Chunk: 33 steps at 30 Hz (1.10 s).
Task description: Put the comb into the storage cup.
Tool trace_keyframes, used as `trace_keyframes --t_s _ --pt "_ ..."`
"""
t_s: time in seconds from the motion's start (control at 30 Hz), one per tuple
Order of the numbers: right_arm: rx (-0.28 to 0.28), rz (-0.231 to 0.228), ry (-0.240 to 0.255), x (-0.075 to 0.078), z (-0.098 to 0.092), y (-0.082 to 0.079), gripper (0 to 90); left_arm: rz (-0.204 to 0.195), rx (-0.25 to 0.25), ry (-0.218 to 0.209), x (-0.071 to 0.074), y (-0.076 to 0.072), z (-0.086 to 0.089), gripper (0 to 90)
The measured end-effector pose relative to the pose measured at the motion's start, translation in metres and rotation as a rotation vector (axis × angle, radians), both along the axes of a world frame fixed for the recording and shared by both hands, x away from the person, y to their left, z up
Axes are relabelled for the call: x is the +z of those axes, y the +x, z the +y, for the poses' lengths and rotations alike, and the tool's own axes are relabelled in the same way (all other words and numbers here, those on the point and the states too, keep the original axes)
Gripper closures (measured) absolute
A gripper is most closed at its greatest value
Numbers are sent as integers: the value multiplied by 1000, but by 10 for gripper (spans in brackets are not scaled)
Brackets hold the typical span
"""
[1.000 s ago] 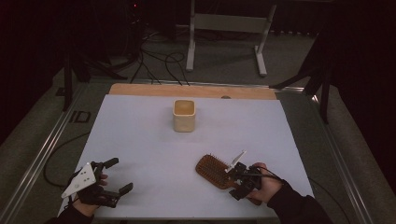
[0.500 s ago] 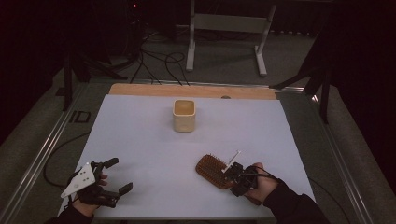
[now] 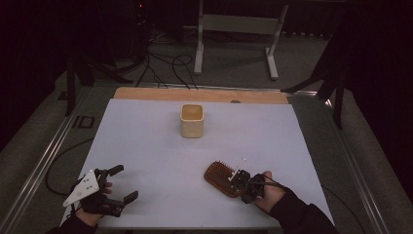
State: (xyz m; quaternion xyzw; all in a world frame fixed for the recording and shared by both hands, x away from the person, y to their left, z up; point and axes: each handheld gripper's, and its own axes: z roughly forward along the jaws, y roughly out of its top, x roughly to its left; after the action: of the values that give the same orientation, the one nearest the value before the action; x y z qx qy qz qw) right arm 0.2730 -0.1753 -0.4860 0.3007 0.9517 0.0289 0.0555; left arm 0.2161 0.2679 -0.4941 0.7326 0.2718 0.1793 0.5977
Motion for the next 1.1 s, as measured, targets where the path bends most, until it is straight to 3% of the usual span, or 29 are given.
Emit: trace_keyframes --t_s 0.13,0.2,0.47,0.77,1.0,1.1 --pt "-2 24 17 0 -2 2 704 2 -1 2 0 0 0 2" --pt "-30 26 23 -1 -2 2 710 1 -1 2 0 0 0 2" --pt "-1 34 40 -1 -4 3 733 5 -1 4 -1 1 -1 2" --pt "-6 -32 74 -2 -9 -6 738 6 1 2 -1 1 -1 2" --pt "-25 -96 161 -1 -16 -14 741 9 3 5 -1 1 -1 2" --pt "-44 -153 204 2 -16 -15 741 8 3 3 -1 1 -1 2"
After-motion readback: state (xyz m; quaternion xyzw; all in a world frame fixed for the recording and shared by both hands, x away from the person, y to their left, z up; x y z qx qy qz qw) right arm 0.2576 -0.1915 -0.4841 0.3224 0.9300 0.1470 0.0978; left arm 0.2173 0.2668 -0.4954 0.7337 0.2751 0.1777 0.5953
